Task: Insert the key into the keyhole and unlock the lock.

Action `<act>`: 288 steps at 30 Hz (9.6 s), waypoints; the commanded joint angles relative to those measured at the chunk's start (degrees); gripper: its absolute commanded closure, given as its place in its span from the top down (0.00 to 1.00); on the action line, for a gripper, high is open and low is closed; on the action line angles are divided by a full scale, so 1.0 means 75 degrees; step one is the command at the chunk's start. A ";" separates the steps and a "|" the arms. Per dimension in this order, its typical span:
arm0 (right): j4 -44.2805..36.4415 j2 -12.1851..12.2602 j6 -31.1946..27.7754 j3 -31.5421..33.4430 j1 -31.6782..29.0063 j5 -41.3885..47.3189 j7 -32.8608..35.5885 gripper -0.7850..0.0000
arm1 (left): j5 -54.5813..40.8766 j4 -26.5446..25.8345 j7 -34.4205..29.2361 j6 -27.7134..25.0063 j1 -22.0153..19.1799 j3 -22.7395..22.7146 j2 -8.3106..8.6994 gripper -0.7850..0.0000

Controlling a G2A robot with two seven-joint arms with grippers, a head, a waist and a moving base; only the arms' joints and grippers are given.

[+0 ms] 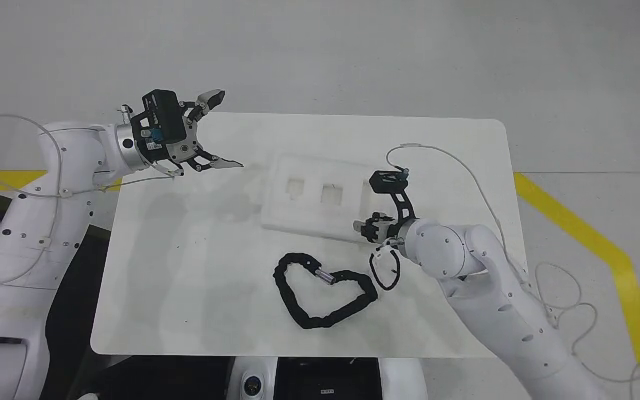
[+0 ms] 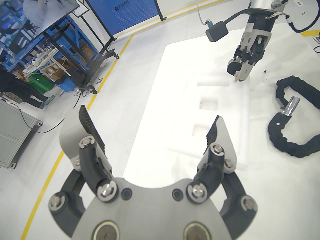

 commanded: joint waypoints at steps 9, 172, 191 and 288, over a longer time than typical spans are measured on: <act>0.0154 -0.0029 0.0060 -0.0049 0.0112 -0.0317 0.0114 0.21 | 0.0000 0.0000 0.0000 0.0000 0.0000 0.0000 0.0000 1.00; -0.1311 0.0212 -0.3285 0.5535 -0.3375 0.3477 -0.0619 0.00 | 0.2924 -0.1134 -0.1239 -0.0044 -0.0471 0.5294 -0.1220 0.45; -0.1311 0.0212 -0.3285 0.5535 -0.3375 0.3477 -0.0619 0.00 | 0.2644 -0.0870 -0.1434 -0.0090 -0.0464 0.5196 -0.1436 0.00; -0.2590 0.0075 -0.0757 0.1545 -0.2523 0.3264 -0.2278 0.00 | 0.2019 0.0245 0.3105 0.2404 0.1151 0.2968 -0.1026 0.00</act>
